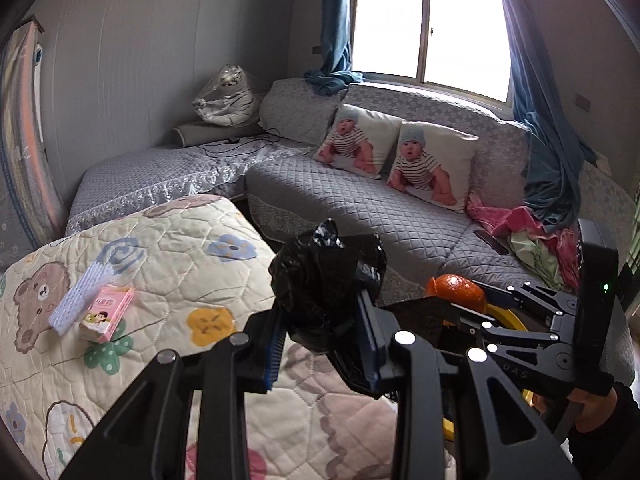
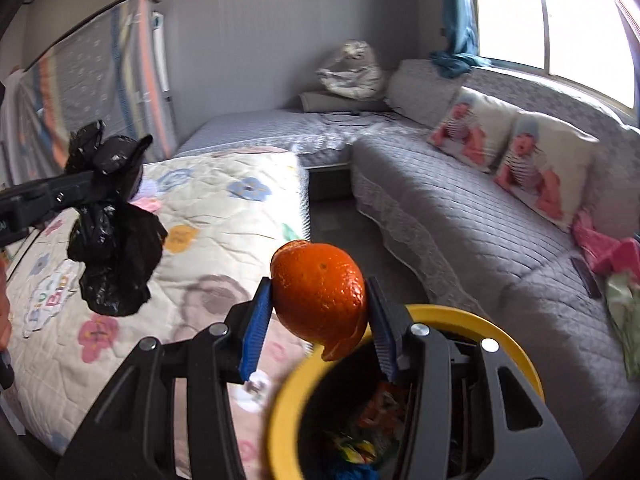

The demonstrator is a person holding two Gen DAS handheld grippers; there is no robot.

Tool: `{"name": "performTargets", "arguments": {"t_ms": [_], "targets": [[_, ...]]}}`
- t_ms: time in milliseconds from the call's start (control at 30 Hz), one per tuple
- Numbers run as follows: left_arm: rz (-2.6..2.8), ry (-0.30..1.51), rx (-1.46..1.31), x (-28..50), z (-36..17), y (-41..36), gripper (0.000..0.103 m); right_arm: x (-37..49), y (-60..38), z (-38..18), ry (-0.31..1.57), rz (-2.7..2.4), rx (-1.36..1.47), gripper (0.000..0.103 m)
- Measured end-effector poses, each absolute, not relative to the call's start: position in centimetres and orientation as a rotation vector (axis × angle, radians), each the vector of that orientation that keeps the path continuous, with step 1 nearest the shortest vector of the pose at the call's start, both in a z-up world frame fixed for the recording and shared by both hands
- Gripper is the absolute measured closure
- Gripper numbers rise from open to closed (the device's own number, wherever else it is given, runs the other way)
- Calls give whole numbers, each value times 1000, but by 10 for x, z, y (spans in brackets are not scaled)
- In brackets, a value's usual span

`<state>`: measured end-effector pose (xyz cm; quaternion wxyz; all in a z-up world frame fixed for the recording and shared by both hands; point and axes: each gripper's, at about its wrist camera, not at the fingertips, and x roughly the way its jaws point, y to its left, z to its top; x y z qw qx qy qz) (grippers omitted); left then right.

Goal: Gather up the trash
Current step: 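Carry the black bag and orange over the bin with both tools, then open both tools to drop the orange and black bag into the bin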

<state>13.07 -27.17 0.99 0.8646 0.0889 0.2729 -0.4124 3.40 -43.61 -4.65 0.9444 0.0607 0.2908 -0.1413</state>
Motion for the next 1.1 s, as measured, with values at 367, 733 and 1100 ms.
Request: {"name": "performTargets", "arguments": {"t_ms": [367, 733, 1100], "targets": [[-1000, 572, 257, 90, 1, -341, 73, -29, -490, -78, 622, -464, 216, 59], [-1030, 629, 293, 79, -28, -379, 73, -46, -507, -91, 645, -513, 241, 59], [-1027, 696, 313, 83, -62, -399, 73, -40, -507, -102, 691, -525, 242, 58]]}}
